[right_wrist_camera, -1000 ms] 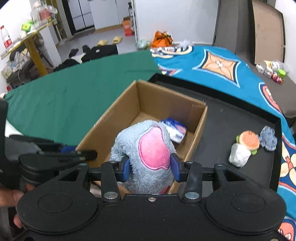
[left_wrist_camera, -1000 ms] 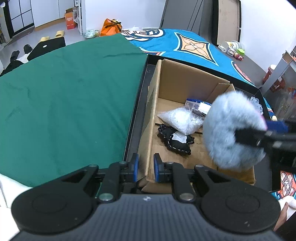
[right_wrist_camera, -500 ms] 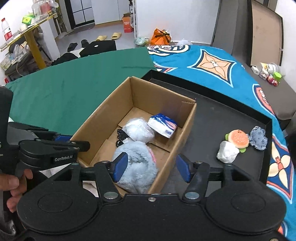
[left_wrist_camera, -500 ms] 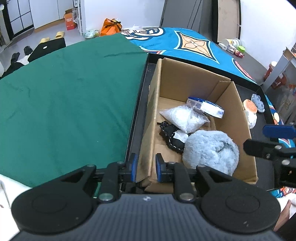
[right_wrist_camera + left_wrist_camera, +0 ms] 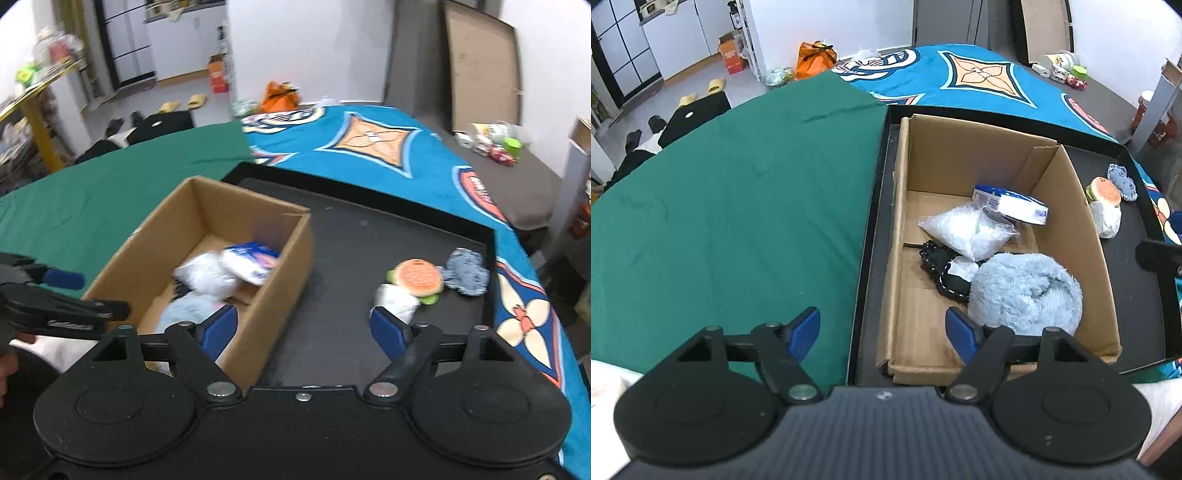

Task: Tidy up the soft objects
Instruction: 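Move the right tool to the white tissue bundle and grasp it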

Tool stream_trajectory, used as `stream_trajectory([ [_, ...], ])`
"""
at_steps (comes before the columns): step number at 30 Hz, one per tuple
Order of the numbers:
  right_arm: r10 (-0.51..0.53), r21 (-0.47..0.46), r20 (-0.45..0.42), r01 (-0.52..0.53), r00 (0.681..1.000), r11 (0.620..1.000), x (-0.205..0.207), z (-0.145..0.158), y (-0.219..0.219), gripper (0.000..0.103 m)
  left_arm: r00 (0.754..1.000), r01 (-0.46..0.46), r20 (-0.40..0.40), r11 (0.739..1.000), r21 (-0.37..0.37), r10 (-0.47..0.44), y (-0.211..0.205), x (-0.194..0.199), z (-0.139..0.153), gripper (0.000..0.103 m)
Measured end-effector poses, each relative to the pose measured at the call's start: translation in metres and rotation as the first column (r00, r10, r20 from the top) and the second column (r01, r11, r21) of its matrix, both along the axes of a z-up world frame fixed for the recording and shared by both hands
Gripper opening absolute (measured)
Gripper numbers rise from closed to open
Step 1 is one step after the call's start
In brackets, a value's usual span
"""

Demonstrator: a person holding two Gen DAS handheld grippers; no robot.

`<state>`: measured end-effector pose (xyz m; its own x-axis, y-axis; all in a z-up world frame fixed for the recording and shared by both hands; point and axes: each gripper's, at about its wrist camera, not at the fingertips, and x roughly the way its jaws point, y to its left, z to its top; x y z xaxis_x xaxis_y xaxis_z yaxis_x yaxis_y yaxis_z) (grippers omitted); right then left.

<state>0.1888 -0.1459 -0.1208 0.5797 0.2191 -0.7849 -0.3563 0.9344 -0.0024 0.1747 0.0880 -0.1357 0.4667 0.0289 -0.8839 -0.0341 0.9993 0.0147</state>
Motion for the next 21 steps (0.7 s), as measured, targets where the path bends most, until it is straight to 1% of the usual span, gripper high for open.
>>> stream_trajectory([
  [4, -0.038, 0.007, 0.012, 0.038, 0.999, 0.999, 0.008, -0.005, -0.016, 0.080, 1.000, -0.007, -0.007, 1.000, 0.011, 0.007, -0.001, 0.003, 0.001, 0.074],
  [12, -0.087, 0.027, 0.000, 0.087, 0.996, 0.996, 0.021, -0.015, -0.036, 0.082, 1.000, -0.005, -0.022, 0.999, 0.047, 0.006, -0.009, 0.011, 0.003, 0.074],
  [15, -0.121, 0.045, -0.023, 0.122, 0.992, 0.992, 0.029, -0.020, -0.041, 0.082, 1.000, -0.010, -0.028, 0.999, 0.053, 0.012, -0.012, 0.014, 0.002, 0.074],
  [18, -0.140, 0.084, -0.031, 0.142, 0.990, 0.986, 0.036, -0.027, -0.044, 0.082, 0.999, -0.011, -0.036, 0.997, 0.071, 0.013, -0.017, 0.016, -0.001, 0.074],
  [21, -0.154, 0.104, -0.040, 0.157, 0.987, 0.982, 0.040, -0.035, -0.049, 0.082, 0.997, -0.036, -0.058, 0.996, 0.086, 0.041, -0.021, 0.020, -0.005, 0.074],
])
